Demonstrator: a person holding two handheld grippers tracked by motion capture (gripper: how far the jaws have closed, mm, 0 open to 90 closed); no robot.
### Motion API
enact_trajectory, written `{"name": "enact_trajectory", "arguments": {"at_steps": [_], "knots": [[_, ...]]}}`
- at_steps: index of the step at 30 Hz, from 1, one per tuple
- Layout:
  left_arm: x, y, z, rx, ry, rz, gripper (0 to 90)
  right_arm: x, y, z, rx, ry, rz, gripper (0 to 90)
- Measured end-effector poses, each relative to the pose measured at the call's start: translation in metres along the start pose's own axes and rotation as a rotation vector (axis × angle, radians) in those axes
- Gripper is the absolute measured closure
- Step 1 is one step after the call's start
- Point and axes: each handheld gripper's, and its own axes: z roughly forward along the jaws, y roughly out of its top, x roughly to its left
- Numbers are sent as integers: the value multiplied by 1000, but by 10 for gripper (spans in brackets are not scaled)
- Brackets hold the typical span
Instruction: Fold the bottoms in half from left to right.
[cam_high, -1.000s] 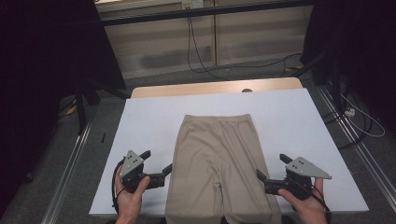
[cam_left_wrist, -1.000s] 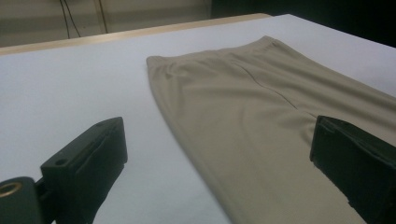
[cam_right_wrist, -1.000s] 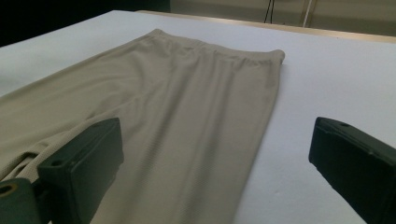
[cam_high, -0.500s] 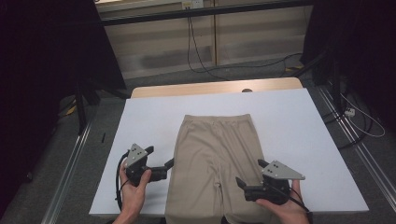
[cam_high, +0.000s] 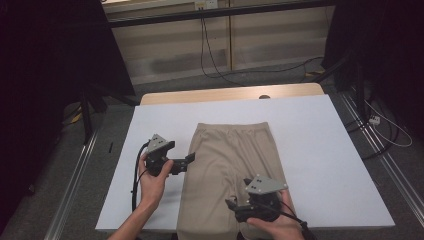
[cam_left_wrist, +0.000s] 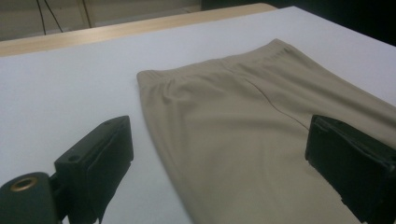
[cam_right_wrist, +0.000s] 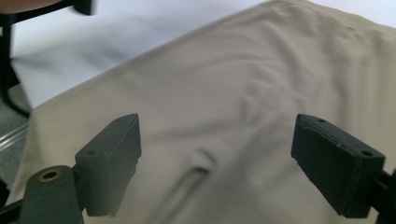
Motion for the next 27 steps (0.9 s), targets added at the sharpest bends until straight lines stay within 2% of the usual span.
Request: {"name": "enact_trajectory", "arguments": {"at_steps": [2, 4, 6, 8, 9, 12, 15, 16, 18, 19, 21, 23, 26, 27], "knots": [[2, 5, 8, 10, -11, 10, 77, 10, 4, 7, 17, 30, -21, 171], [5, 10, 15, 11, -4, 21, 78, 19, 9, 15, 42, 64, -40, 198], [9, 15, 22, 9, -19, 13, 78, 26, 12, 22, 62, 86, -52, 227], [10, 17, 25, 5, -12, 24, 78, 33, 15, 29, 59, 71, -57, 217], [12, 20, 32, -23, -12, 72, 77, 36, 17, 33, 71, 84, -58, 205], [21, 23, 44, -10, -16, 52, 77, 46, 23, 47, 90, 101, -66, 193], [31, 25, 54, -24, 25, 49, 77, 58, 27, 62, 119, 104, -70, 163], [34, 24, 56, -32, 32, 55, 77, 62, 28, 66, 132, 110, -85, 165], [38, 22, 59, -22, 52, 57, 78, 71, 30, 74, 136, 106, -114, 193], [39, 21, 60, -14, 54, 39, 77, 75, 31, 79, 136, 111, -123, 223], [41, 19, 59, 18, 40, 27, 75, 82, 34, 87, 154, 141, -111, 271], [43, 16, 59, 34, 41, 25, 65, 90, 34, 95, 162, 162, -129, 358], [44, 13, 60, 45, 40, 5, 65, 102, 32, 107, 179, 193, -154, 426], [44, 13, 61, 49, 47, 12, 65, 106, 31, 109, 184, 180, -158, 439]]}}
